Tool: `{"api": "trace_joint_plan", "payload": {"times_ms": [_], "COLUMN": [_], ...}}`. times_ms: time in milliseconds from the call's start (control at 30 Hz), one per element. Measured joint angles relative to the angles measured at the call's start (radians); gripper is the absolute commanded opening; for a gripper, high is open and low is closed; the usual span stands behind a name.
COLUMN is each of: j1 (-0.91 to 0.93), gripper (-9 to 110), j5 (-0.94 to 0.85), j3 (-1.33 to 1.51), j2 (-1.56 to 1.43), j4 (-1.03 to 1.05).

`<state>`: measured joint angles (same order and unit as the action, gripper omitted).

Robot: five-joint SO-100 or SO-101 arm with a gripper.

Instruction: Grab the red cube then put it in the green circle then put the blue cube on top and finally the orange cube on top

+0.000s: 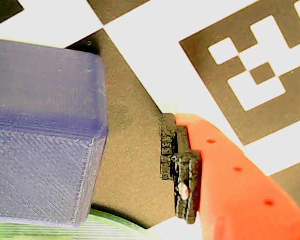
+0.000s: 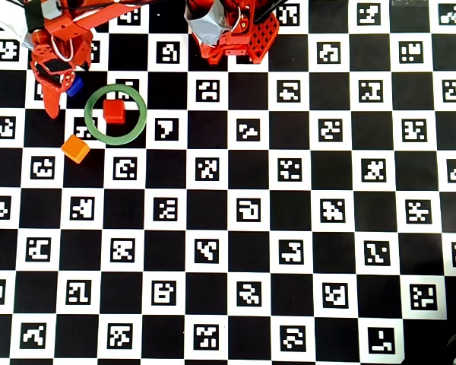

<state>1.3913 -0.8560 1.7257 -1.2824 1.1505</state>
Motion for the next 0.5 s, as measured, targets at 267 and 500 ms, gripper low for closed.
{"api": "trace_joint_plan", "payload": {"times_ms": [267,500], "j1": [0.000,0.000], "gripper": [50,49], "j5": [0.025,0.063], "j3": [0.000,0.000], "j2": [0.000,0.000], "j4": [0.000,0.000]}}
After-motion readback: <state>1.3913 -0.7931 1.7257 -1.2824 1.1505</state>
